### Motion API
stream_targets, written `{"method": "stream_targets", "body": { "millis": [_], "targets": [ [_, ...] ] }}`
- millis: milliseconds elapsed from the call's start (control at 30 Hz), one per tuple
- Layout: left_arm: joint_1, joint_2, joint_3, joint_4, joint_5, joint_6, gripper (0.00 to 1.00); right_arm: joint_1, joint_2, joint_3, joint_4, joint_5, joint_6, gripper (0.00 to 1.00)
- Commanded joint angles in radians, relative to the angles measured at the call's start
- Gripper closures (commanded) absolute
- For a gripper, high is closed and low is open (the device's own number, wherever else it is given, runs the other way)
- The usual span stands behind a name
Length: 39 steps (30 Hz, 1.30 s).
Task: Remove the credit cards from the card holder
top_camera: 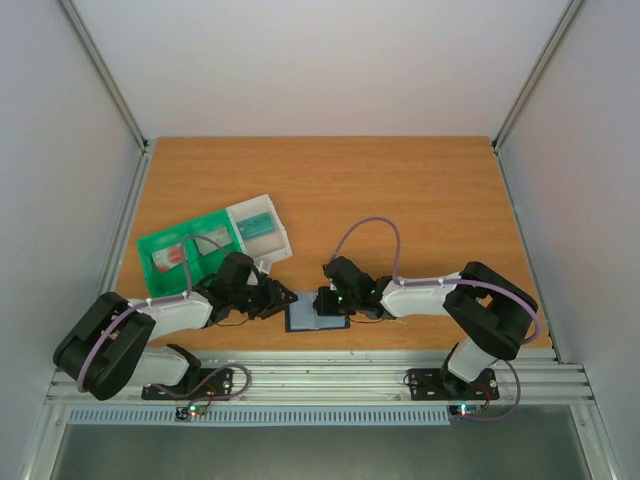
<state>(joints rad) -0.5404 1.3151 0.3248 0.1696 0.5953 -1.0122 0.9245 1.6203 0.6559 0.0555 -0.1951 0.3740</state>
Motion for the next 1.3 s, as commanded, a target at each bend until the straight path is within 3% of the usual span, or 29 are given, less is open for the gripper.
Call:
{"method": "stream_targets", "body": {
  "millis": [0,133,333,900,1167,1267],
  "targets": [
    [-0.006,-0.011,-0.009,0.061,0.007,0.001,0.63,0.000,0.009,-0.041,-0.053,-0.001,0.020,0.99],
    [-0.010,-0.068,-0.015,0.018,0.000,-0.012,0.64,0.000,0.015,-0.056,-0.002,-0.007,0.040,0.99],
    [-0.012,-0.129,0.000,-0.058,-0.032,0.018,0.59,0.000,0.017,-0.067,0.012,0.005,0.053,0.99],
    [-0.012,0.019,0.008,0.041,0.028,0.044,0.60,0.000,0.024,-0.074,0.015,0.000,0.066,0.99],
    [-0.013,0.041,-0.006,0.091,0.034,0.021,0.68,0.000,0.050,-0.074,0.030,-0.027,0.059,0.99],
    [-0.013,0.036,-0.009,0.093,0.034,0.016,0.75,0.000,0.060,-0.083,0.055,-0.039,0.067,0.99]
  ]
}}
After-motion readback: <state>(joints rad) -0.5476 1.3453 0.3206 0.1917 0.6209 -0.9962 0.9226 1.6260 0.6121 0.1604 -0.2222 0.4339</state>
